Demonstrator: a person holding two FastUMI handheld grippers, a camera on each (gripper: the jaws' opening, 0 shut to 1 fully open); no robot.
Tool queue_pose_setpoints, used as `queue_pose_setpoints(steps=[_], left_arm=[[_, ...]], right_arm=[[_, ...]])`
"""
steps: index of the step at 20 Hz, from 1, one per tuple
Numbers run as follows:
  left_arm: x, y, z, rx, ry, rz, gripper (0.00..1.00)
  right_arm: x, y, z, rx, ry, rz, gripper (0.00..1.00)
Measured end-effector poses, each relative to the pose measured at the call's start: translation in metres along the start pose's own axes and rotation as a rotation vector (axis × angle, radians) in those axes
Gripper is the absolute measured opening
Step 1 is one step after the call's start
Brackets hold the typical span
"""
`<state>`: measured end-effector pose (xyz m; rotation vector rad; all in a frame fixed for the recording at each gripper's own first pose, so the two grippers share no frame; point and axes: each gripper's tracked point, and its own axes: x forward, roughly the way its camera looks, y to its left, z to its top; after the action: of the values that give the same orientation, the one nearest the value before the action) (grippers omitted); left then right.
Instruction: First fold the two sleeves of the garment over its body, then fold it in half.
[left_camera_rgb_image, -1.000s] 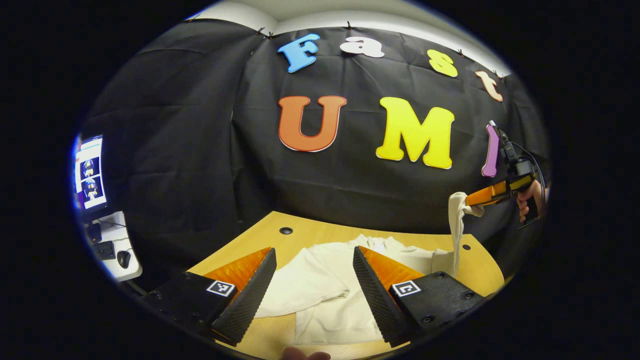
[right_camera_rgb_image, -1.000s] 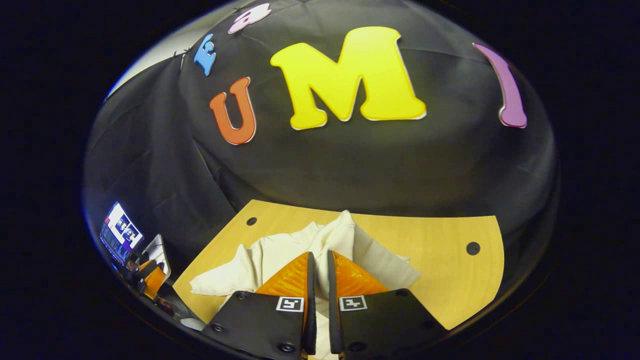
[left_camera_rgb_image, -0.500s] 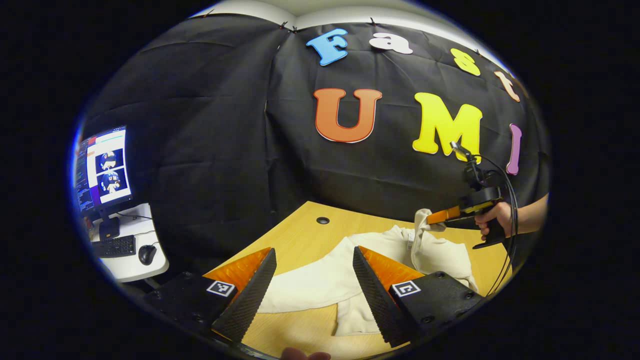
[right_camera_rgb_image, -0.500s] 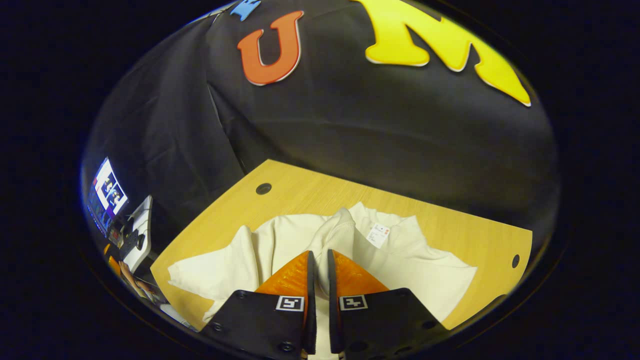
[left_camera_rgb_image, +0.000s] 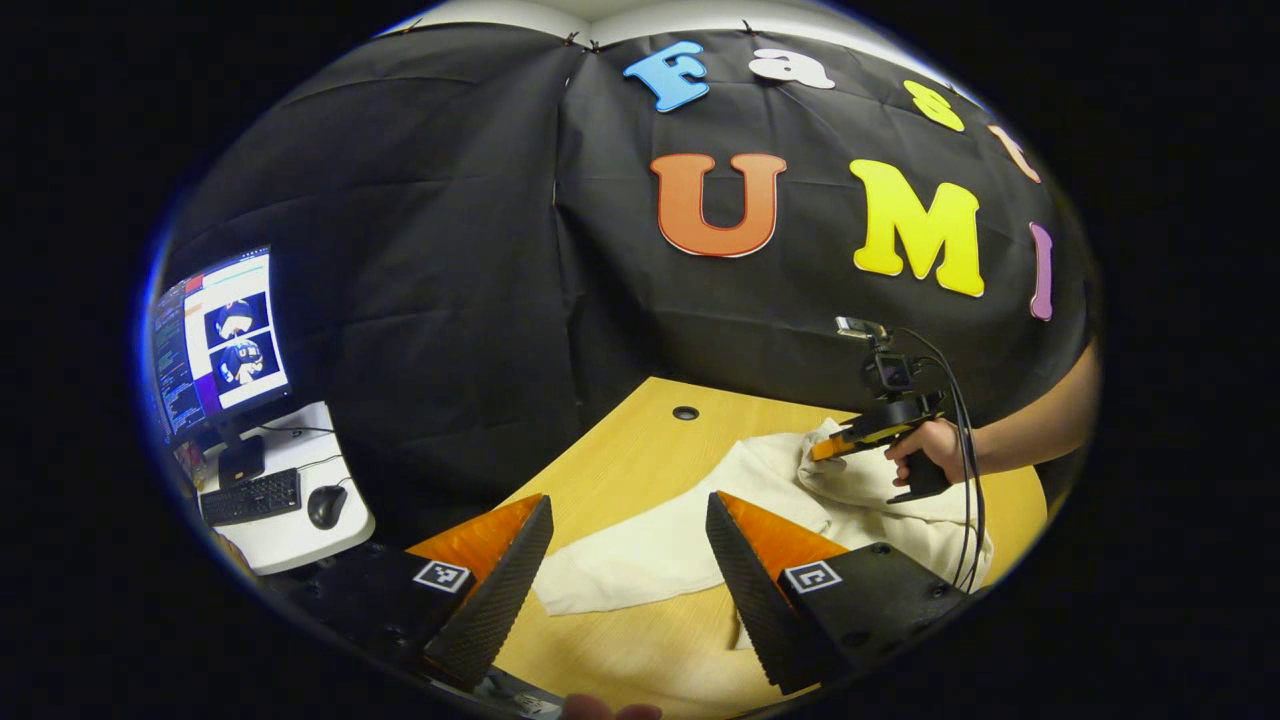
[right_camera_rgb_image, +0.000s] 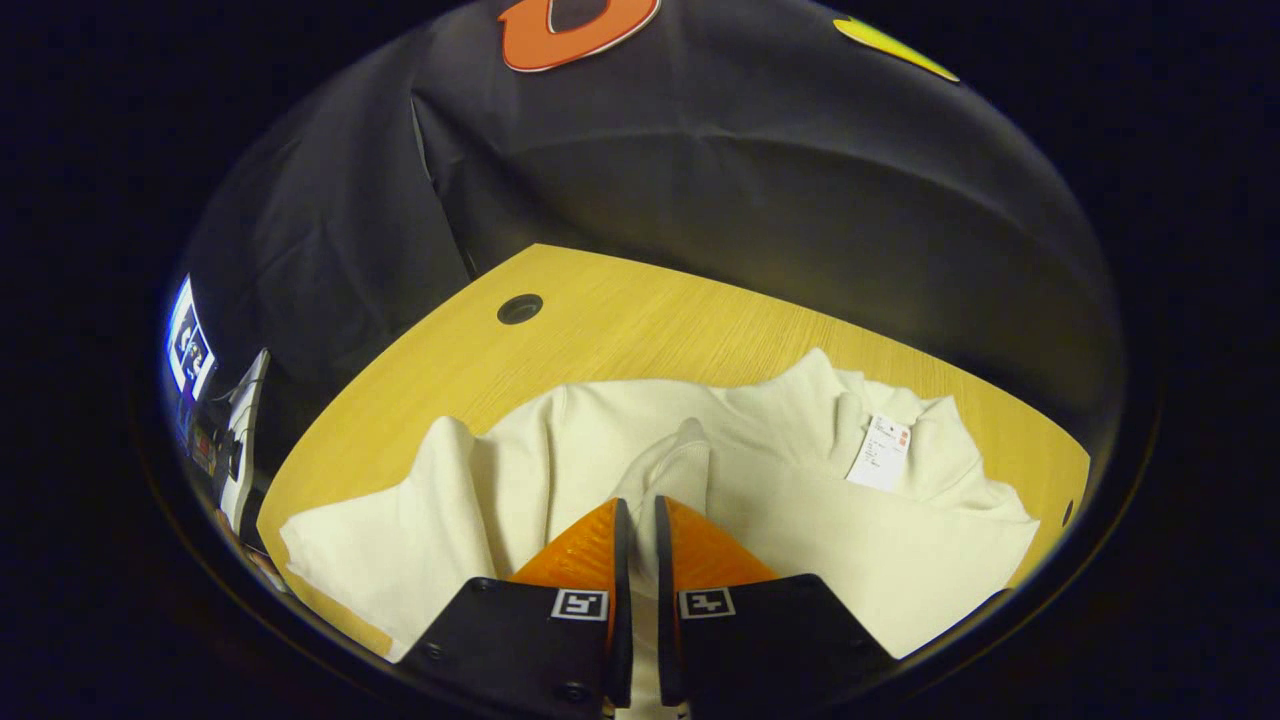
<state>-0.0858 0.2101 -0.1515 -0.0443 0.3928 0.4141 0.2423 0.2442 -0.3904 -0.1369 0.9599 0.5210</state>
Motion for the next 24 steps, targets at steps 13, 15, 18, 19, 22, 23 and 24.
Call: queue_pose_setpoints(steps=[13,15,18,19,22,23,24], left_arm=[[0.003,0.004,-0.015,0.035,-0.029,-0.032,1.0],[-0.001,0.004,-0.016,0.047,-0.052,-0.063,0.98],[-0.003,0.018,-0.025,0.063,-0.077,-0.068,0.98],[-0.002,0.019,-0.03,0.058,-0.078,-0.087,0.98],[0.002,0.039,-0.055,0.074,-0.024,-0.083,0.98],[0.006,0.046,-0.062,0.079,-0.007,-0.08,0.98],[0.01,0.053,-0.07,0.096,0.009,-0.078,0.98]], right_arm=[[-0.106,0.025,0.035,-0.007,-0.22,0.074,0.69],[-0.139,0.027,0.033,-0.008,-0.266,0.072,0.69],[-0.196,0.035,0.024,-0.008,-0.347,0.073,0.69],[-0.219,0.039,0.02,0.006,-0.373,0.08,0.69],[-0.279,0.046,-0.003,0.016,-0.42,0.092,0.72],[-0.294,0.047,-0.011,0.011,-0.424,0.091,0.72],[-0.309,0.048,-0.019,0.008,-0.425,0.096,0.7]])
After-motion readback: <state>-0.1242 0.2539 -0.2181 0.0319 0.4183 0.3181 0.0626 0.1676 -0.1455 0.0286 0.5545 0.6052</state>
